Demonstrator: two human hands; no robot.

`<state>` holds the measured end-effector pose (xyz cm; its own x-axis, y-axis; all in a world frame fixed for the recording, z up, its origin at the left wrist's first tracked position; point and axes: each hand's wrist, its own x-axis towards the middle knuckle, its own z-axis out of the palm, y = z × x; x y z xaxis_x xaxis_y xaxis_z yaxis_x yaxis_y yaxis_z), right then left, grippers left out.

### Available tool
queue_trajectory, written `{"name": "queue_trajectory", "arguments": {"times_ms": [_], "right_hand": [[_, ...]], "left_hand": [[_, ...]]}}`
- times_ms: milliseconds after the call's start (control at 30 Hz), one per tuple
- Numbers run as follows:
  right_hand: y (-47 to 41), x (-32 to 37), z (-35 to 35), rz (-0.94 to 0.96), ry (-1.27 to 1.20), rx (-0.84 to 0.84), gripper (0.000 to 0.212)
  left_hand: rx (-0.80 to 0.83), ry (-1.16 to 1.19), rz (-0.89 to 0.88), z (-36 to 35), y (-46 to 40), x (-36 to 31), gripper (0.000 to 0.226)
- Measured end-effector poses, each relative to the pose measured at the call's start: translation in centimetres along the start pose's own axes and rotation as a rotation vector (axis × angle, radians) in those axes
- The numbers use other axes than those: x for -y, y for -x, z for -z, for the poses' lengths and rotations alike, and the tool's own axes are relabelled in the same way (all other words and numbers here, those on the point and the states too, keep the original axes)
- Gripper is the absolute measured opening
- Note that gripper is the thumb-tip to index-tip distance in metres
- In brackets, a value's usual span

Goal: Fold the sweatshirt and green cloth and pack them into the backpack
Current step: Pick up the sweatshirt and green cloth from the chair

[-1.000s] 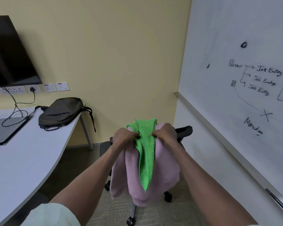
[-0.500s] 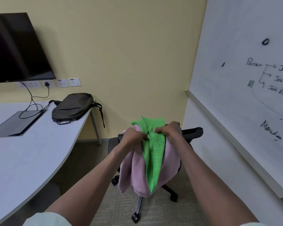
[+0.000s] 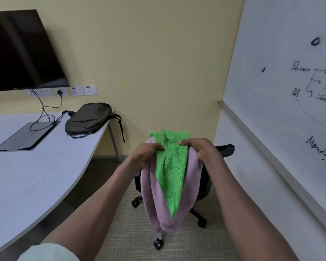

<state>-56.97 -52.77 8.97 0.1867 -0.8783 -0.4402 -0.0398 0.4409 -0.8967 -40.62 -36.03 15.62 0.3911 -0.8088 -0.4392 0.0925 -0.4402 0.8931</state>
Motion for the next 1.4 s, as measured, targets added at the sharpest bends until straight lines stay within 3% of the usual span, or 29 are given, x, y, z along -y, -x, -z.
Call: {"name": "queue_trajectory", "arguments": {"times_ms": [133,200,400,600,700,767,1000,1133,1400], "right_hand": [[9.8,3.7,-1.3,0.038,-0.039,0.094,0.059],[11.3,4.6,-1.7,0.093,-0.075,0.105,0.046],[14.4,6.7,-4.4,0.215,-0.091,0.116,0.032],[15.8,8.2,-8.3,0.292,-0.062,0.166,0.049],[16.7,8.5,-10.9,0.316,-0.057,0.192,0.037],[17.4,8.4,-12.9,0.332,-0.046,0.206,0.031],[18.9,7.5,-21.4,0.343,-0.023,0.241,0.044],[19.5,6.8,-26.7,0.341,0.018,0.272,0.03],[21.1,4.3,-37.1,0.312,0.02,0.345,0.027]], "left_hand": [[0.038,0.018,-0.119,0.6,0.3,-0.6,0.033],[0.042,0.039,-0.171,1.0,0.8,-1.1,0.028],[0.009,0.137,-0.344,3.4,3.2,-2.3,0.005],[-0.005,0.193,-0.498,7.2,4.3,-3.0,0.006],[-0.006,0.192,-0.538,10.1,4.6,-3.1,0.008],[-0.011,0.2,-0.552,12.3,4.7,-2.9,0.007],[-0.056,0.238,-0.572,20.8,5.1,-1.9,0.015],[-0.075,0.277,-0.571,26.0,5.7,-0.9,0.02],[-0.124,0.322,-0.543,36.2,6.3,1.4,0.025]]}}
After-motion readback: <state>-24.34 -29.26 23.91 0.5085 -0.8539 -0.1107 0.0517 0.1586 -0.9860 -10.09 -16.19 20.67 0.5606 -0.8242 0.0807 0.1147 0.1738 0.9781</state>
